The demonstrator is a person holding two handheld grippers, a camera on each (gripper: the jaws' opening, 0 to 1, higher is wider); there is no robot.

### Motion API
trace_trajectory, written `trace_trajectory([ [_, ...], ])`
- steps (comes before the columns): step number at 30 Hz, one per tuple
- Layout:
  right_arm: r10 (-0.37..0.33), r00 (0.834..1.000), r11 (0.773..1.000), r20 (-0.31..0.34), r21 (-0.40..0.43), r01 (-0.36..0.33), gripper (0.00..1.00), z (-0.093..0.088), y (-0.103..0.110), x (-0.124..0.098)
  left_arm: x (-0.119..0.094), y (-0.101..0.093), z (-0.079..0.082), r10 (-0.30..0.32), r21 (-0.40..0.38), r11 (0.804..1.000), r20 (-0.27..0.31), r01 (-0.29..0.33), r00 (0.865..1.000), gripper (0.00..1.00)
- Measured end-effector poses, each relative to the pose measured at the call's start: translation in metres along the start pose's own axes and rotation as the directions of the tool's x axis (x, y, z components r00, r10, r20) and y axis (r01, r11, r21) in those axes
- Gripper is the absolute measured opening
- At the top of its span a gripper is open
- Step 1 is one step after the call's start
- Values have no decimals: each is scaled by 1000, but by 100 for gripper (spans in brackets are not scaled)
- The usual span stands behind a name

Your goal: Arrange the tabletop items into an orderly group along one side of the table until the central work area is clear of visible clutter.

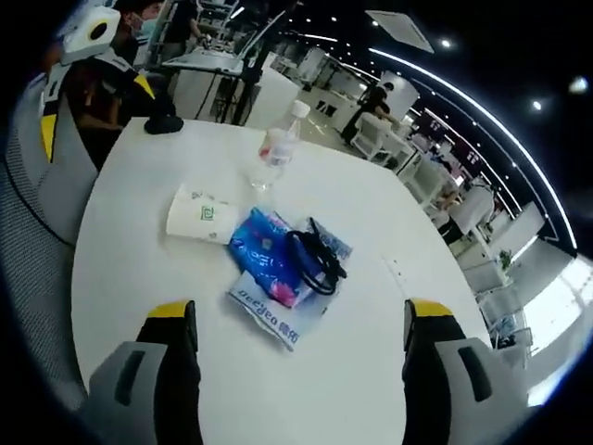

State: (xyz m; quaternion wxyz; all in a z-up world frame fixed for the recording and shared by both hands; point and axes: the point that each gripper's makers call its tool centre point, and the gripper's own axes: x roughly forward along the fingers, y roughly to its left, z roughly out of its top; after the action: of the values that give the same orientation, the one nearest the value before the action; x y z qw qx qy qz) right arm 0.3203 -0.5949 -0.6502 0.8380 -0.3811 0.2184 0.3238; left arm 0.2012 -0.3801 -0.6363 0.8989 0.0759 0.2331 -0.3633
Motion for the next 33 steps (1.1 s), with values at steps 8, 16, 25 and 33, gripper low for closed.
trace_trajectory([
  [8, -9, 1000, 998, -12, -58, 8, 82, 0, -7, 13, 0, 0, 0, 0, 2, 1000, 2, 0, 1000, 100],
  [16, -14, 1000, 998, -22, -65, 12, 79, -1, -13, 23, 1, -3, -1, -12, 14, 1000, -6, 12, 1000, 100],
  [25, -15, 1000, 997, -9, -82, 14, 72, 10, -17, 37, 2, -4, -5, -13, 44, 999, -26, 14, 1000, 100],
  [33, -24, 1000, 995, -16, -100, 22, 62, 13, -20, 52, 2, -3, -5, -10, 58, 998, -29, 12, 1000, 100],
])
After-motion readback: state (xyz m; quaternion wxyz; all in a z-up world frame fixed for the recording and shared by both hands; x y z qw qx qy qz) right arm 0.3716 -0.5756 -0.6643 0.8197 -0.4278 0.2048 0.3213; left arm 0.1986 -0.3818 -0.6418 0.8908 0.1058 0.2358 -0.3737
